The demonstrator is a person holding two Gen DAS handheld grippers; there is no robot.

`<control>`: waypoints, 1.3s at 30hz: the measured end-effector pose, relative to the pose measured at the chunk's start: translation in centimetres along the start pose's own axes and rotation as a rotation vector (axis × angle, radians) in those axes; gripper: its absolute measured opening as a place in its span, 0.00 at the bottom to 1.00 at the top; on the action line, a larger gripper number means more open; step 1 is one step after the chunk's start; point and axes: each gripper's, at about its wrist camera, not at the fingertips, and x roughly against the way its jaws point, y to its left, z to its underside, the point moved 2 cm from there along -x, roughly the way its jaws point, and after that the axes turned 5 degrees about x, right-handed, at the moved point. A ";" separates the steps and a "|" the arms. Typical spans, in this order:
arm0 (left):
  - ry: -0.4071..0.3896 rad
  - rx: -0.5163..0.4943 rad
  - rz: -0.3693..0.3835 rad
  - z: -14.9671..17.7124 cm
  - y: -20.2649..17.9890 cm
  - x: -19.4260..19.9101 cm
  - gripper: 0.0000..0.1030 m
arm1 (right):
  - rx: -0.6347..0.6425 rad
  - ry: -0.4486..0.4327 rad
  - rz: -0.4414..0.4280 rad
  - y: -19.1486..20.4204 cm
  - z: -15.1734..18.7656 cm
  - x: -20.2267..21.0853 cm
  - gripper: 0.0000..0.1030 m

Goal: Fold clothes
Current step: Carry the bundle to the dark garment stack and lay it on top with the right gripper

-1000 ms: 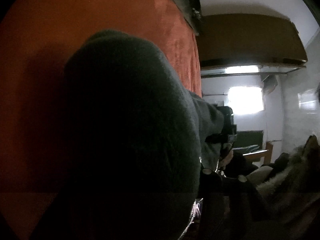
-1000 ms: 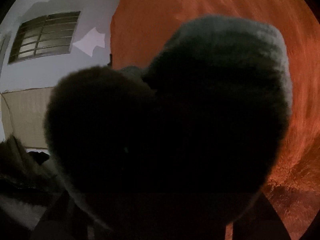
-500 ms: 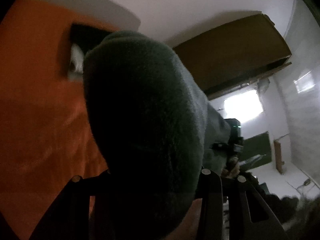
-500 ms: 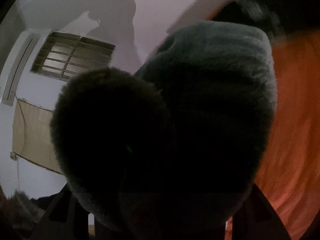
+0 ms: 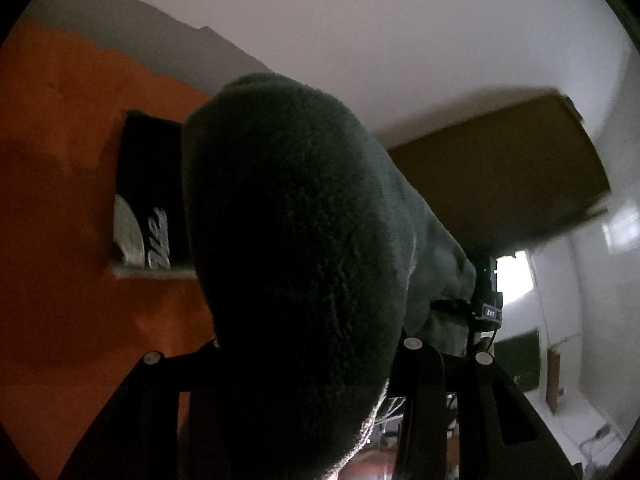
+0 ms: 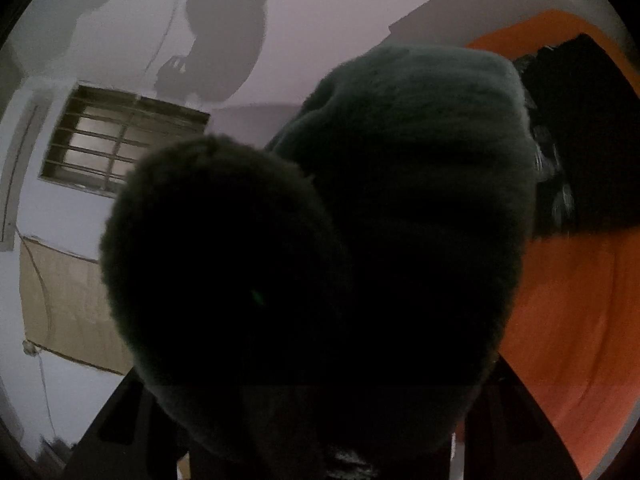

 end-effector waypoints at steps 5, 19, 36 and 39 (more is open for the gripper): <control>0.010 0.089 -0.014 -7.7 7.1 -7.4 0.43 | -0.035 0.051 0.021 -9.1 -9.8 -5.4 0.43; 0.091 0.424 -0.186 -16.9 21.2 -15.7 0.62 | -0.133 0.084 0.328 -21.4 -19.3 -13.0 0.76; -0.358 -0.260 -0.743 -18.3 3.7 -19.4 0.77 | 0.253 -0.269 0.597 -9.0 -21.9 -16.6 0.83; -0.263 -0.215 -0.859 -17.6 7.7 -23.7 0.77 | 0.265 -0.166 0.693 -13.6 -21.8 -20.5 0.70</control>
